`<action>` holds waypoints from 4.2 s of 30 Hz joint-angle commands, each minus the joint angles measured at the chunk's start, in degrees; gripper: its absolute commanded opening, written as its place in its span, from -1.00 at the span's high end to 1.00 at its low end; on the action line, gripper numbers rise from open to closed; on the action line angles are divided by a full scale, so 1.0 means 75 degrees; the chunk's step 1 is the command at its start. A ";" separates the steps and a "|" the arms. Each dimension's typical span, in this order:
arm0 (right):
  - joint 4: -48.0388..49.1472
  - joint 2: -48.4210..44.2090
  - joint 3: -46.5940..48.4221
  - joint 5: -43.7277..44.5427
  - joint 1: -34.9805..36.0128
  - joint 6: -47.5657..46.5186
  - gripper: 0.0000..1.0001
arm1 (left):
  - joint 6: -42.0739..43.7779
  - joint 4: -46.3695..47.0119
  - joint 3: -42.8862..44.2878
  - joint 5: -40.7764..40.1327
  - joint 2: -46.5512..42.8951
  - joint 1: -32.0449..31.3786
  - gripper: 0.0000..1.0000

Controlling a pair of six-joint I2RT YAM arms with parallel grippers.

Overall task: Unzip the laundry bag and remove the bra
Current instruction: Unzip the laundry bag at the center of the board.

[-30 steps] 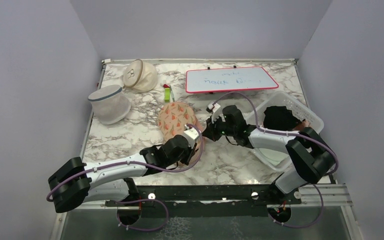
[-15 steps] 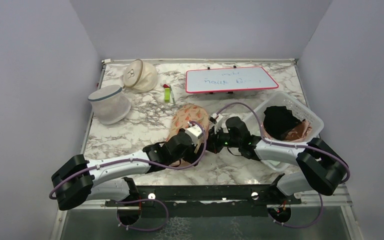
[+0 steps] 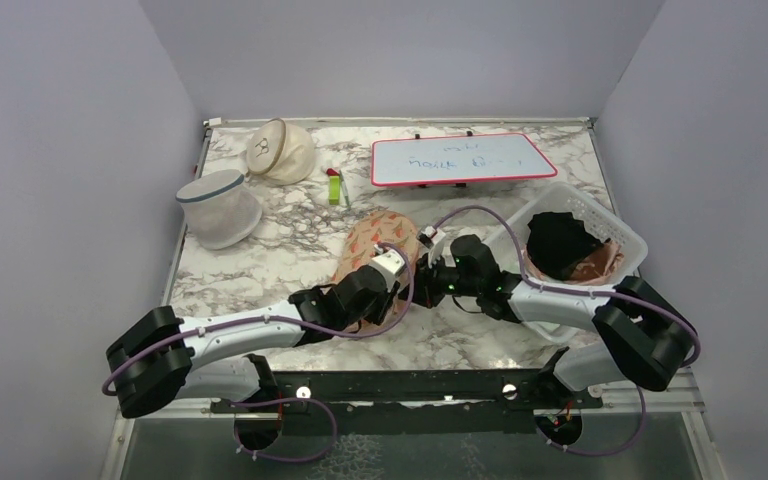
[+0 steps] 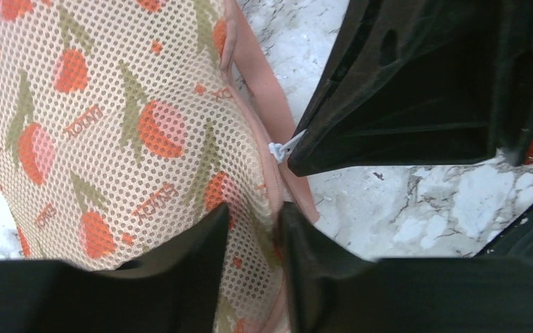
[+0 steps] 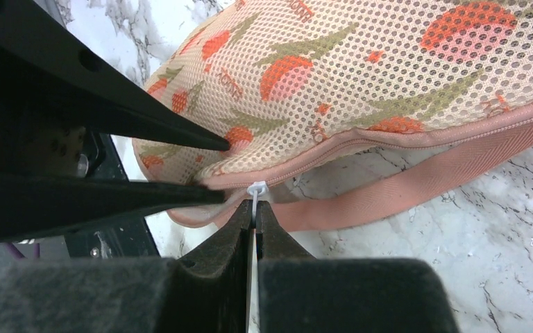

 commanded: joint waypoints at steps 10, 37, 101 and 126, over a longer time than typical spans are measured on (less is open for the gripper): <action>-0.0557 -0.0262 0.0270 0.1373 0.0053 -0.0235 0.98 | -0.0205 -0.0665 0.0034 -0.0778 -0.0390 -0.0006 1.00; -0.0401 0.0466 0.0952 -0.0154 -0.1213 -0.0789 0.98 | -0.0275 -0.0810 0.0004 -0.0741 -0.0892 -0.0003 -0.07; -0.1424 0.0417 0.1526 0.0121 -0.1429 -0.1230 0.98 | 0.0231 -0.0875 0.0242 -0.0819 -0.0822 -0.0006 0.94; -0.0882 -0.1188 -0.0180 -0.0897 -0.1166 -0.0679 0.98 | 0.1137 0.0456 0.1643 -0.0070 0.1865 -0.0006 -0.10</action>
